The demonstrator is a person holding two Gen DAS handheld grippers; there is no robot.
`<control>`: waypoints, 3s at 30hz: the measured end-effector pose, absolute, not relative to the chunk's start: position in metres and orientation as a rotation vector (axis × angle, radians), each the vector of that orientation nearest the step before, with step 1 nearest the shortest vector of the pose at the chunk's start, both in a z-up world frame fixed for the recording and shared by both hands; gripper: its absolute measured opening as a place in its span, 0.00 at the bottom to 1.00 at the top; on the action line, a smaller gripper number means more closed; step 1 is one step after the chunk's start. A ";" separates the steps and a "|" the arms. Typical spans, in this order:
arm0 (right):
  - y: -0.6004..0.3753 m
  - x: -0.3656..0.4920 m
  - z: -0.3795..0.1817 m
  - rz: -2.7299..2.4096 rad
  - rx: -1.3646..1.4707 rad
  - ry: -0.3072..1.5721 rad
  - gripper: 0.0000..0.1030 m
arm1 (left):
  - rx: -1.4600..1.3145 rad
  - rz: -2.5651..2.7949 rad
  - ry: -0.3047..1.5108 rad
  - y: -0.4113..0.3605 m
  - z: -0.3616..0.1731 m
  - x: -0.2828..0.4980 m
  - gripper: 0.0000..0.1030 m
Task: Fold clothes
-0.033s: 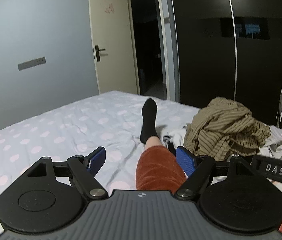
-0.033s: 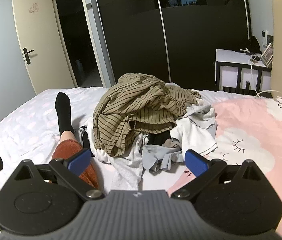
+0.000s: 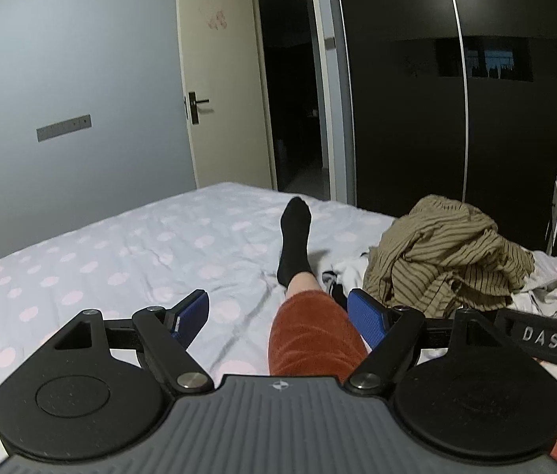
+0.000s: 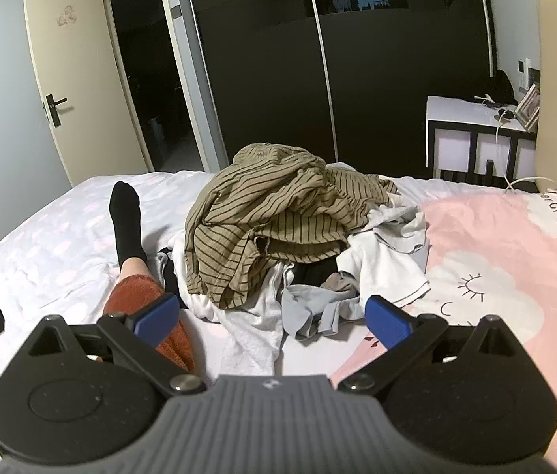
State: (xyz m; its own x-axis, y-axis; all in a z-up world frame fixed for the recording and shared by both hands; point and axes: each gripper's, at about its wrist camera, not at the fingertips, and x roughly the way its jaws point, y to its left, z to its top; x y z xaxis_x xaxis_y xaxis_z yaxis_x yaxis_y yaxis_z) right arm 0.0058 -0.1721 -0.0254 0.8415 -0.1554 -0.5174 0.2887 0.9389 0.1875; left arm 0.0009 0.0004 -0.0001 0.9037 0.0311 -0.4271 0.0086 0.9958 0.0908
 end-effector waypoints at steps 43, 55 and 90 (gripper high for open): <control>-0.165 0.002 -0.030 -0.161 0.280 0.545 0.98 | 0.081 0.021 0.348 -0.004 -0.002 -0.016 0.77; -0.162 0.002 -0.029 -0.125 0.266 0.553 0.98 | 0.050 -0.010 0.345 -0.003 -0.002 -0.017 0.86; -0.204 0.086 -0.031 0.062 0.145 0.513 0.97 | 0.063 -0.024 0.497 0.005 -0.021 0.026 0.86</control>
